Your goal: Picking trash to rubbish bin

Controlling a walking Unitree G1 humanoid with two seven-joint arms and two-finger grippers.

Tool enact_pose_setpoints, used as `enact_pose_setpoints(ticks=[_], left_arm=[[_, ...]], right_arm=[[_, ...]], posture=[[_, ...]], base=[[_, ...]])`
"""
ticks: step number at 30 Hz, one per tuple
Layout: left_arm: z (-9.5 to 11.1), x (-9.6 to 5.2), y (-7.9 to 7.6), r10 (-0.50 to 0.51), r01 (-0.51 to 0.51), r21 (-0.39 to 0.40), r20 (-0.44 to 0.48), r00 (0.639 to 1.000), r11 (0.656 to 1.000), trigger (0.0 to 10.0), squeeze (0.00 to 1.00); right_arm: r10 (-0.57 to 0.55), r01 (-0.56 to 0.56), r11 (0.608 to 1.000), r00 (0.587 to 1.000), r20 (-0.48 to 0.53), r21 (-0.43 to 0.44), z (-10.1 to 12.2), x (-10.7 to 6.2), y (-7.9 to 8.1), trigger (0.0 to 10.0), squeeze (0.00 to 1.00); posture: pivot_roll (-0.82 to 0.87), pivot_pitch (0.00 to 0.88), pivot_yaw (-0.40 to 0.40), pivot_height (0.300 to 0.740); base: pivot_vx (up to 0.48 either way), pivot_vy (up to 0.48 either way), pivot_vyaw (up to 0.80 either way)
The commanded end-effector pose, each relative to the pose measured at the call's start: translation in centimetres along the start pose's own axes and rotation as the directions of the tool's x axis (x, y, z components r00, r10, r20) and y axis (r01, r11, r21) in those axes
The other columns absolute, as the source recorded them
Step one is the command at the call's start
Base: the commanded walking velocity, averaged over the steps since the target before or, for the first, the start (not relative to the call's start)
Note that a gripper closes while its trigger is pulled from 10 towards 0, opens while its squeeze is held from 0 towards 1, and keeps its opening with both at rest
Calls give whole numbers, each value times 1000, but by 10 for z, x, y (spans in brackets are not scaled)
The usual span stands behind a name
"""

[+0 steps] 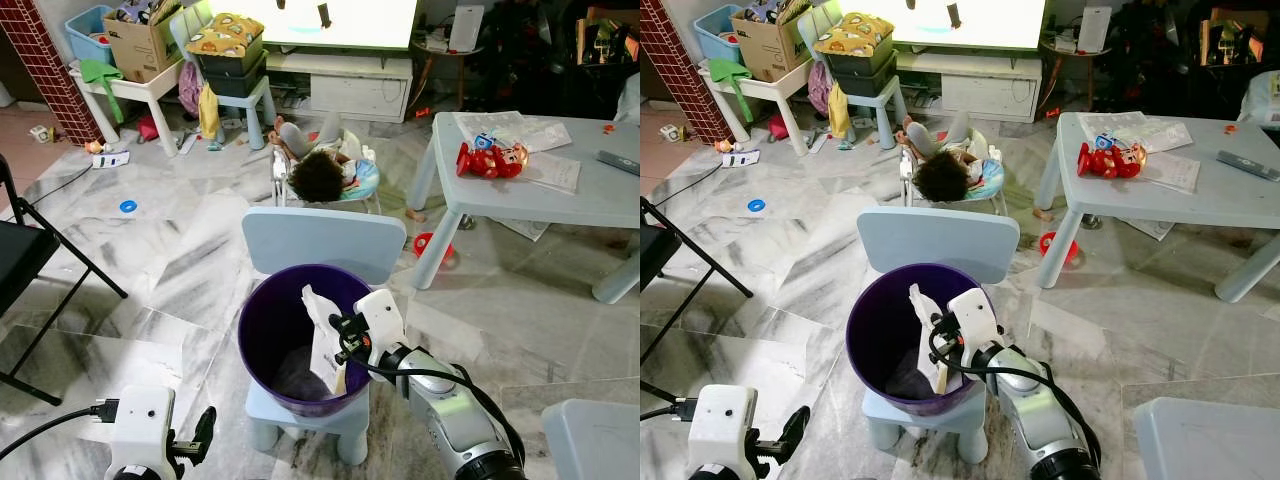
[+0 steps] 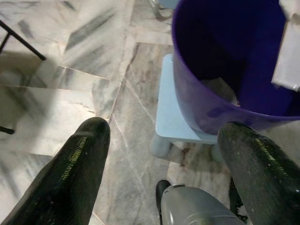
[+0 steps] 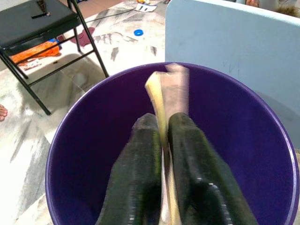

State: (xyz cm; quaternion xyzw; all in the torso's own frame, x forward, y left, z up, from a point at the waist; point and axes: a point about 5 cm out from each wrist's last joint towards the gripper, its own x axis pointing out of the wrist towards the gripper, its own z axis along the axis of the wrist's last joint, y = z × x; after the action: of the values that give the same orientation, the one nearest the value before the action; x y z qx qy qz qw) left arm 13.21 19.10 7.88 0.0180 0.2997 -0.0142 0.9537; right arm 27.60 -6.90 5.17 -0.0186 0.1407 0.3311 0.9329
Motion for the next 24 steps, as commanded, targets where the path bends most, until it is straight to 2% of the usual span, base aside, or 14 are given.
enact_pose_setpoints(ticks=[1, 10, 16, 24], left_arm=[[1, -3, -1, -15, 15, 5, -3, 1000, 1000, 10000, 0], [0, -2, -2, -25, 26, 8, -15, 1000, 1000, 10000, 0], [4, 4, 0, -27, 28, 20, -10, 1000, 999, 10000, 0], [37, 25, -6, -45, 41, 37, 138, 989, 998, 10000, 0]], right_arm=[[17, -17, 1000, 1000, 9, -26, 2, -1, 4, 10000, 1000], [16, -15, 999, 1000, 10, -32, -1, -3, 6, 10000, 1000], [14, -13, 999, 1000, 26, -33, 1, -4, 4, 10000, 1000], [-90, 93, 995, 985, 144, -17, 30, -13, -18, 10000, 1000]], posture=[[319, 76, -8, 740], [310, 75, -4, 740], [307, 74, -4, 740], [239, 31, -13, 740]], base=[[0, 0, 0], [0, 0, 0], [0, 0, 0], [0, 0, 0]])
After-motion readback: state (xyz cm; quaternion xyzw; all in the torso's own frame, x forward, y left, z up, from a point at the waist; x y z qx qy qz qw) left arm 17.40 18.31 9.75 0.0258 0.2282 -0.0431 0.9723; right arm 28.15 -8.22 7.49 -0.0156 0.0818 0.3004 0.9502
